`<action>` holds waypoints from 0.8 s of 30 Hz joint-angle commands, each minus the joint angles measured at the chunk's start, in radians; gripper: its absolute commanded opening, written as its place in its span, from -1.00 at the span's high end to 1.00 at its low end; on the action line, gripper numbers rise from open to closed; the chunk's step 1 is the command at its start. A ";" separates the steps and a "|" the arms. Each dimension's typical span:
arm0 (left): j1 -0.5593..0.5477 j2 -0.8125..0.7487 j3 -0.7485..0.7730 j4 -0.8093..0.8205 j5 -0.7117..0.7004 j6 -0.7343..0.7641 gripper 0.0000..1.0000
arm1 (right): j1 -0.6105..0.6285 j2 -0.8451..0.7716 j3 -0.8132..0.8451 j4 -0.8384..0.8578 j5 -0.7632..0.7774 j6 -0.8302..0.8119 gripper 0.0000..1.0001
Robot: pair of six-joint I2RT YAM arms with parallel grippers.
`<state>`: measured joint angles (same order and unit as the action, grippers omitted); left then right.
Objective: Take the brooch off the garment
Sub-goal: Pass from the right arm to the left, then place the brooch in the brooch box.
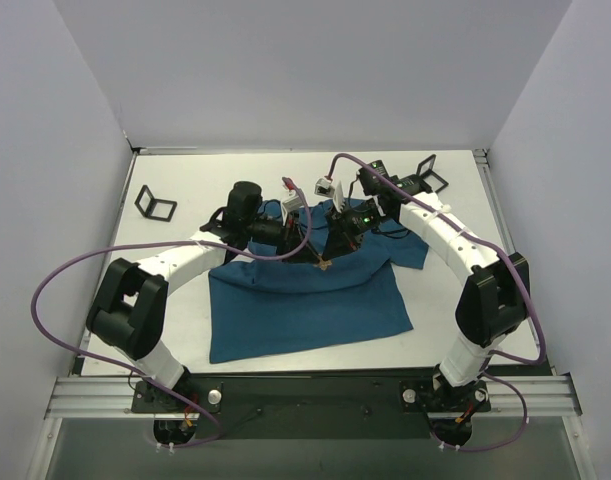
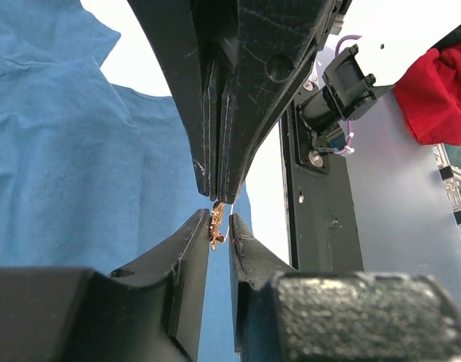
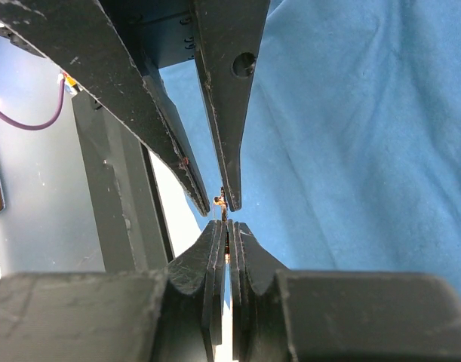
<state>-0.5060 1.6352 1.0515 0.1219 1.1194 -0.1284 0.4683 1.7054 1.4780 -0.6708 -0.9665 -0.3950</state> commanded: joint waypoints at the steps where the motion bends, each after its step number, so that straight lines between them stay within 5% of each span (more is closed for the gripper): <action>1: -0.003 -0.011 0.018 0.071 0.036 -0.022 0.47 | 0.001 -0.029 0.004 -0.018 -0.012 -0.022 1.00; 6: -0.009 -0.009 0.016 0.074 0.034 -0.025 0.48 | 0.003 -0.029 0.005 -0.018 -0.011 -0.022 1.00; 10: -0.019 -0.006 0.019 0.062 0.033 -0.014 0.67 | 0.004 -0.029 0.005 -0.018 -0.009 -0.022 1.00; 13: -0.023 -0.005 0.027 0.038 0.026 0.007 1.00 | 0.004 -0.030 0.007 -0.018 -0.011 -0.021 1.00; 20: -0.026 -0.038 0.033 -0.014 -0.100 0.064 1.00 | 0.003 -0.023 0.019 -0.024 0.017 -0.021 1.00; 22: -0.025 -0.073 0.041 -0.065 -0.171 0.122 1.00 | -0.003 -0.021 0.036 -0.033 0.049 -0.022 0.91; 24: -0.025 -0.101 0.039 -0.106 -0.292 0.189 1.00 | -0.028 -0.021 0.050 -0.053 0.057 -0.019 0.61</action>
<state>-0.5251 1.6230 1.0515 0.0967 1.0313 -0.0742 0.4644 1.7054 1.4784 -0.6830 -0.9306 -0.4004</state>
